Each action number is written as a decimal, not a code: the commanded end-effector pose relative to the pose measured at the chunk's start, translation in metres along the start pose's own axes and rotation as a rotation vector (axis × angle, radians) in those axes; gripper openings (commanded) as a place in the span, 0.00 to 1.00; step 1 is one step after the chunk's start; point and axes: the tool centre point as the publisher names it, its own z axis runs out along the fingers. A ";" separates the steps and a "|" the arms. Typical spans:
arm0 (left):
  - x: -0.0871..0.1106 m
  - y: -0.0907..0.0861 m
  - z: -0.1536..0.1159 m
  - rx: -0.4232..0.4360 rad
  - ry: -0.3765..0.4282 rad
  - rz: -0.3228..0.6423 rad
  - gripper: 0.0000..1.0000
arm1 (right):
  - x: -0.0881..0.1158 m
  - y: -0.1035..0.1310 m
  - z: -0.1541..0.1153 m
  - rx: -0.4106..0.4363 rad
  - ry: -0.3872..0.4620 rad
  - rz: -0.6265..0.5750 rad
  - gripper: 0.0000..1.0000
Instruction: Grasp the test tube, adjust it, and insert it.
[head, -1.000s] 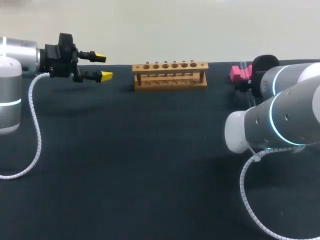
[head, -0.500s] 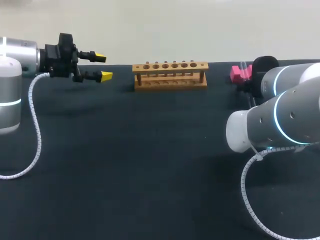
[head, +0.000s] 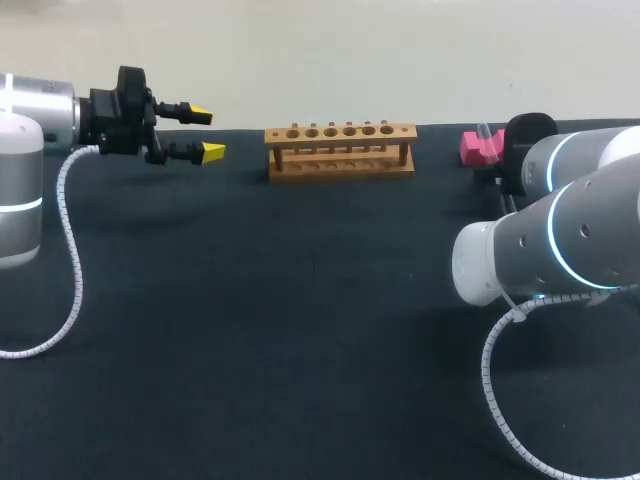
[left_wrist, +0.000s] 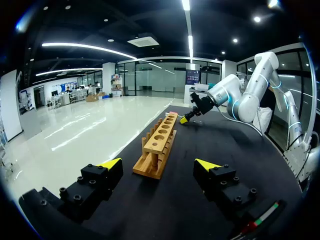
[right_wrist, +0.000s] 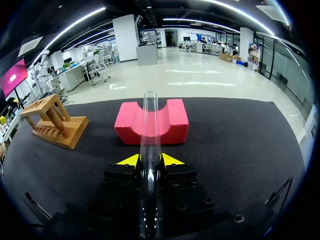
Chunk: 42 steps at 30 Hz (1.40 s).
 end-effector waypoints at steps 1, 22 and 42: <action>0.001 0.000 -0.001 -0.001 -0.004 0.003 1.00 | 0.000 0.002 -0.003 0.011 0.002 0.006 0.00; 0.001 0.000 -0.001 -0.001 -0.004 0.003 1.00 | -0.036 0.034 -0.077 0.077 -0.020 0.125 0.00; 0.001 0.000 -0.001 -0.001 -0.004 0.003 1.00 | -0.051 0.055 -0.096 0.054 -0.011 0.124 0.00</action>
